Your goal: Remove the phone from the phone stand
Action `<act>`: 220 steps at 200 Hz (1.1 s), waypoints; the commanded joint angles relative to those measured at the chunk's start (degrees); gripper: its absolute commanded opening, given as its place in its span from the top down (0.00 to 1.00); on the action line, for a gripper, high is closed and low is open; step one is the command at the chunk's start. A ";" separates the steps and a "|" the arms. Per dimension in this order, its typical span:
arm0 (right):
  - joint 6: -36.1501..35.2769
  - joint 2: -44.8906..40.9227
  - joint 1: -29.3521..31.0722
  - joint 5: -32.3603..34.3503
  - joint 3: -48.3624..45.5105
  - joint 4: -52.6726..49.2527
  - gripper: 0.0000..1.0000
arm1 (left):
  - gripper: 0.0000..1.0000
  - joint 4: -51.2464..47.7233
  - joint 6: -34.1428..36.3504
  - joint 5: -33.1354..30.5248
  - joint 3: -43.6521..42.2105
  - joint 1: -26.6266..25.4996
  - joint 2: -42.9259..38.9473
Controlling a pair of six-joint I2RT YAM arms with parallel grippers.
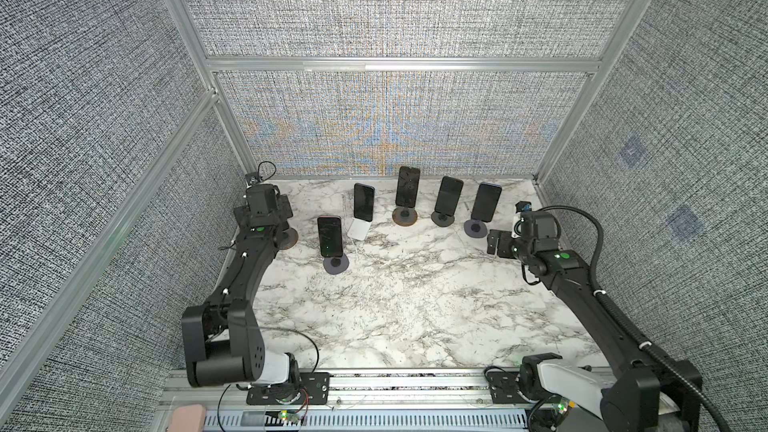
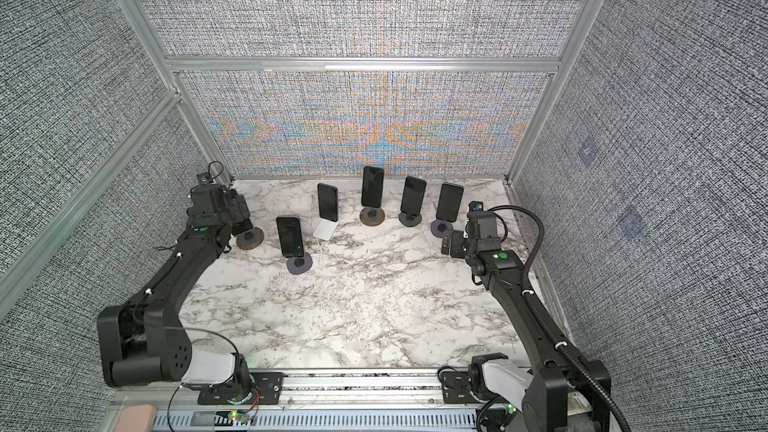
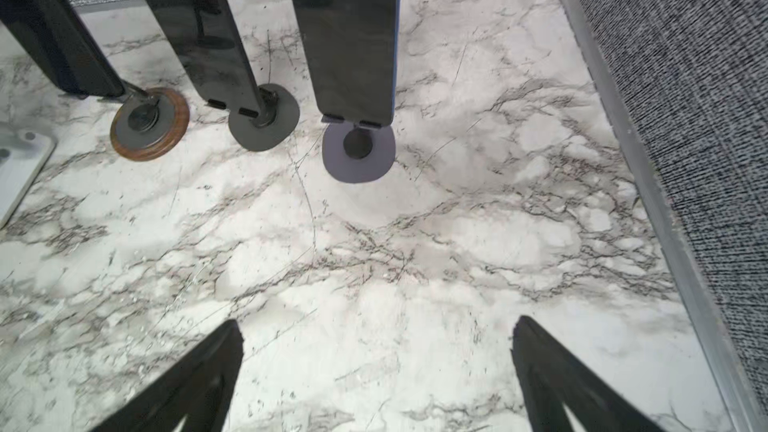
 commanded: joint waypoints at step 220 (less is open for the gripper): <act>1.56 -5.91 0.22 -3.50 -1.75 -3.95 0.01 | 0.17 -0.23 -6.50 2.88 17.09 3.22 24.49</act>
